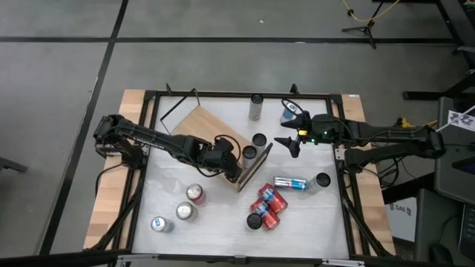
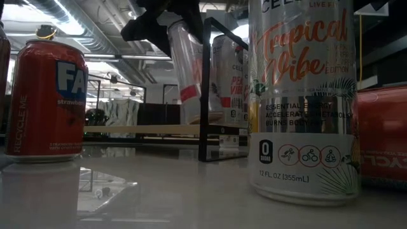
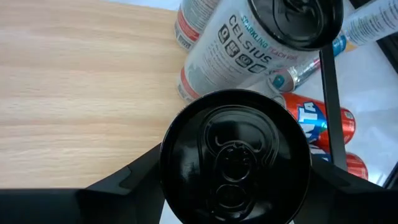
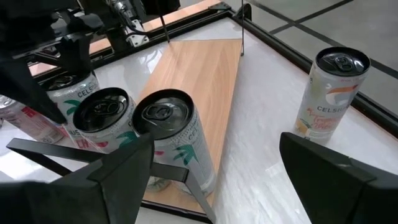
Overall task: Place canned beverage on shelf
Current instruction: Put the white-pink soda can on the shelf aligned with the other white-pink soda cans
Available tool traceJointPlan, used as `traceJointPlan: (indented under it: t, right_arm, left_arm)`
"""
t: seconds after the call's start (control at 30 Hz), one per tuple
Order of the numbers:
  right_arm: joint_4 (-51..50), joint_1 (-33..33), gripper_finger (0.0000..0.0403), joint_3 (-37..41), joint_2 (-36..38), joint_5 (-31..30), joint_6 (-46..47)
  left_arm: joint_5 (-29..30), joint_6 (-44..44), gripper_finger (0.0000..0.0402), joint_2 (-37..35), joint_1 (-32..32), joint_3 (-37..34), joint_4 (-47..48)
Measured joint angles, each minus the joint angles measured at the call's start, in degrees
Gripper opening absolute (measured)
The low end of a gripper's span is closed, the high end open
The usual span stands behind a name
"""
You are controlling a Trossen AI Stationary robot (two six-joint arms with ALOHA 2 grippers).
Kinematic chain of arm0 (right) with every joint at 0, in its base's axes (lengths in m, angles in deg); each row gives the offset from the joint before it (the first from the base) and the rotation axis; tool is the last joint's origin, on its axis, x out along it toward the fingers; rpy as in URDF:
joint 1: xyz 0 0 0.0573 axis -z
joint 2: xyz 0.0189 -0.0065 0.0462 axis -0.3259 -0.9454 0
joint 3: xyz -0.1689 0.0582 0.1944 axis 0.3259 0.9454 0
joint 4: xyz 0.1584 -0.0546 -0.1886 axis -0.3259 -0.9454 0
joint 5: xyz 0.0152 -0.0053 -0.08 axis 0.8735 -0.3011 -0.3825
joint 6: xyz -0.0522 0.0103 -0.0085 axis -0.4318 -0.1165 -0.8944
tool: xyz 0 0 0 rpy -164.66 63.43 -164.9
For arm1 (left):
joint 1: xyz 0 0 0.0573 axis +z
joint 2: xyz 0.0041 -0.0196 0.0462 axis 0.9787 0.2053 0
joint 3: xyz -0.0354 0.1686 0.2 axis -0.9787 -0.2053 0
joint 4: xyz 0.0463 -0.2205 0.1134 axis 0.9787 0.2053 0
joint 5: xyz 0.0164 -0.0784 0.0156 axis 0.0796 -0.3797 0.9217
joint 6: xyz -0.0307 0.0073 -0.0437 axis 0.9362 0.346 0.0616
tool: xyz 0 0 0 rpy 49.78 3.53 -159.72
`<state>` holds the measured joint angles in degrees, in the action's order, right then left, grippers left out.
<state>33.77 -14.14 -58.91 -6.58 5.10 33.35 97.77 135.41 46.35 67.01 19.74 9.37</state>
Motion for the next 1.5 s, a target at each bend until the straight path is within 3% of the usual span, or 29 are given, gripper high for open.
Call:
traceJointPlan:
  t: [0.87,1.27,1.5]
  right_arm:
    - [0.0,0.0,0.0342,0.0,0.0,0.0,0.0]
    - [0.0,0.0,0.0342,0.0,0.0,0.0,0.0]
    - [0.0,0.0,0.0342,0.0,0.0,0.0,0.0]
  left_arm:
    - [0.5,-0.5,0.0247,0.0,0.1,0.0,0.1]
    - [0.4,-0.2,0.0309,0.0,0.1,0.1,0.2]
    - [-0.1,-0.2,0.0323,0.0,0.1,0.1,-2.1]
